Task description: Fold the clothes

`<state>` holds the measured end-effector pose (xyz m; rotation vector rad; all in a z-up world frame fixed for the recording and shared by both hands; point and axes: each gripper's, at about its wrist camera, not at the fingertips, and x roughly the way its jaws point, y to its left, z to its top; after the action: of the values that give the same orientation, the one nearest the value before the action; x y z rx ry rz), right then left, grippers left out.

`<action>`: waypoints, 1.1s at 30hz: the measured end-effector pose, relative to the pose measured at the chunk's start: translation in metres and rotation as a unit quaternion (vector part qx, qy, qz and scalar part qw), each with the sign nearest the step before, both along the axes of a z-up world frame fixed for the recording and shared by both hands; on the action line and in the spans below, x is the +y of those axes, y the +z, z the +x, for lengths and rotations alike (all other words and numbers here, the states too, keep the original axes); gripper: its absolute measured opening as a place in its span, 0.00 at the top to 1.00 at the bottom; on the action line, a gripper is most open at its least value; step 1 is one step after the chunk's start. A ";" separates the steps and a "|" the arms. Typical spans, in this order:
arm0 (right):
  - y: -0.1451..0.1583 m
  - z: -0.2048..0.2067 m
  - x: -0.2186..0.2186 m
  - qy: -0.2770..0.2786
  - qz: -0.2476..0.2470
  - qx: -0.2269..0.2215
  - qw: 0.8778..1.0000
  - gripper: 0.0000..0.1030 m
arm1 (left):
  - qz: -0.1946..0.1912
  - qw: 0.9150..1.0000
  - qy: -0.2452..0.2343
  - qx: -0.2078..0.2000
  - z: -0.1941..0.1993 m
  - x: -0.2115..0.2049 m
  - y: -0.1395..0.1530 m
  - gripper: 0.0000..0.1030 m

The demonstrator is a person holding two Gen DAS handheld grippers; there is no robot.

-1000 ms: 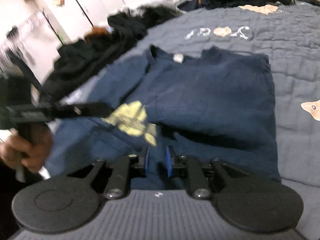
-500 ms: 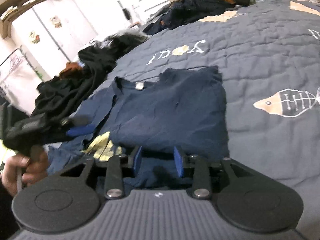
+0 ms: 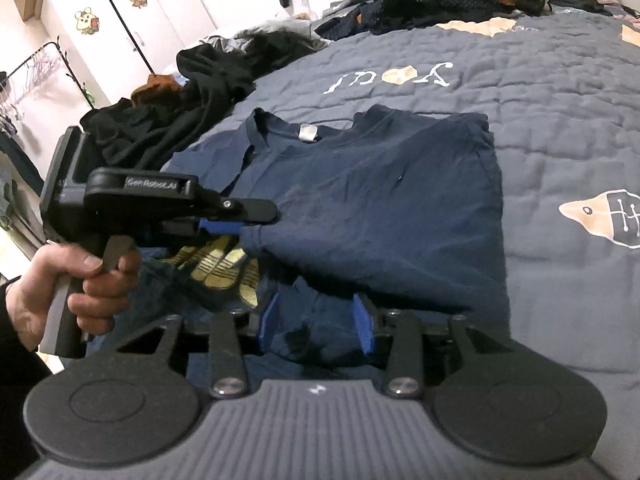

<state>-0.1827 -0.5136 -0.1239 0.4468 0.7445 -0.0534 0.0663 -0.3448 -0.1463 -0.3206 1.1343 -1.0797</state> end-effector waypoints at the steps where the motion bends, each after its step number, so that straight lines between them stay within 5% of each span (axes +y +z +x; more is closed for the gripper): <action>1: -0.001 0.001 0.001 0.001 -0.001 0.002 1.000 0.60 | -0.001 1.000 0.000 -0.013 -0.001 -0.002 0.003 0.88; 10: 0.004 -0.001 0.006 0.032 0.022 -0.015 0.999 0.60 | -0.007 0.986 -0.047 -0.159 0.011 -0.034 0.068 0.94; 17: 0.003 0.001 0.006 0.041 0.033 -0.016 0.998 0.59 | 0.097 0.970 -0.067 -0.212 0.015 -0.041 0.069 0.84; 25: 0.019 -0.024 -0.039 -0.057 0.086 -0.091 0.991 0.57 | 0.044 0.977 -0.136 -0.156 -0.037 -0.012 0.058 0.71; 33: 0.011 -0.032 -0.063 -0.150 0.074 -0.098 0.981 0.55 | 0.075 0.980 -0.135 -0.129 -0.048 -0.048 0.025 0.71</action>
<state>-0.2151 -0.5761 -0.1132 0.6938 0.4833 -0.2337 0.0188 -0.3928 -0.1213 0.0948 1.0363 -1.2259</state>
